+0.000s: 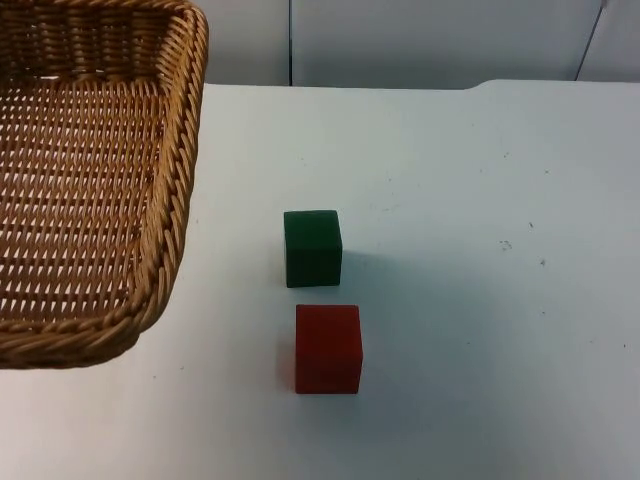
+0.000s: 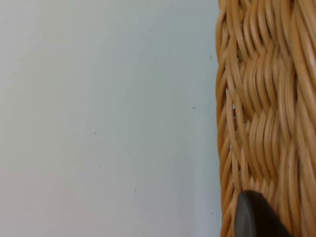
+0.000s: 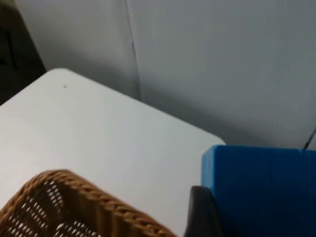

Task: Pick up the basket with the left hand and place the blue cube into the basket with the right hand.

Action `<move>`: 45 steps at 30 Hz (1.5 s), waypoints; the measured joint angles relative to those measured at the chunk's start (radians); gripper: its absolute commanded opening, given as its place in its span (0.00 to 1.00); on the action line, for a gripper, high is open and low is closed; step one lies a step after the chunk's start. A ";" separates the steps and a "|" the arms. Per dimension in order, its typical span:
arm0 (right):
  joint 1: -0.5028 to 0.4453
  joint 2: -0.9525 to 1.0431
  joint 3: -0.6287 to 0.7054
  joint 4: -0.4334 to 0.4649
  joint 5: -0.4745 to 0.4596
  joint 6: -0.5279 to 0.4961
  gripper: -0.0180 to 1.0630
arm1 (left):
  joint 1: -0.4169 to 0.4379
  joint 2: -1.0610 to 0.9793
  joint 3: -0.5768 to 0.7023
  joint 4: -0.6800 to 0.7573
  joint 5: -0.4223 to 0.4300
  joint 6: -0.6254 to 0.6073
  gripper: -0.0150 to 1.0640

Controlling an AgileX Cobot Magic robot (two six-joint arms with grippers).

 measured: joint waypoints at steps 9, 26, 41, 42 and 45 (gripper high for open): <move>0.095 0.097 0.000 0.156 0.035 -0.072 0.01 | 0.000 0.040 0.000 -0.012 0.000 0.000 0.01; 0.103 0.286 0.003 0.307 0.103 -0.129 0.01 | 0.000 0.042 0.000 -0.024 0.000 0.004 0.01; 0.103 0.304 0.003 0.315 0.109 -0.150 0.27 | 0.000 0.042 0.000 -0.028 -0.004 0.018 0.01; 0.103 0.304 0.003 0.322 0.111 -0.157 0.38 | 0.000 0.042 0.000 -0.029 -0.004 0.018 0.01; 0.103 0.304 0.003 0.350 0.113 -0.189 0.56 | 0.000 0.042 0.000 -0.029 -0.006 0.018 0.01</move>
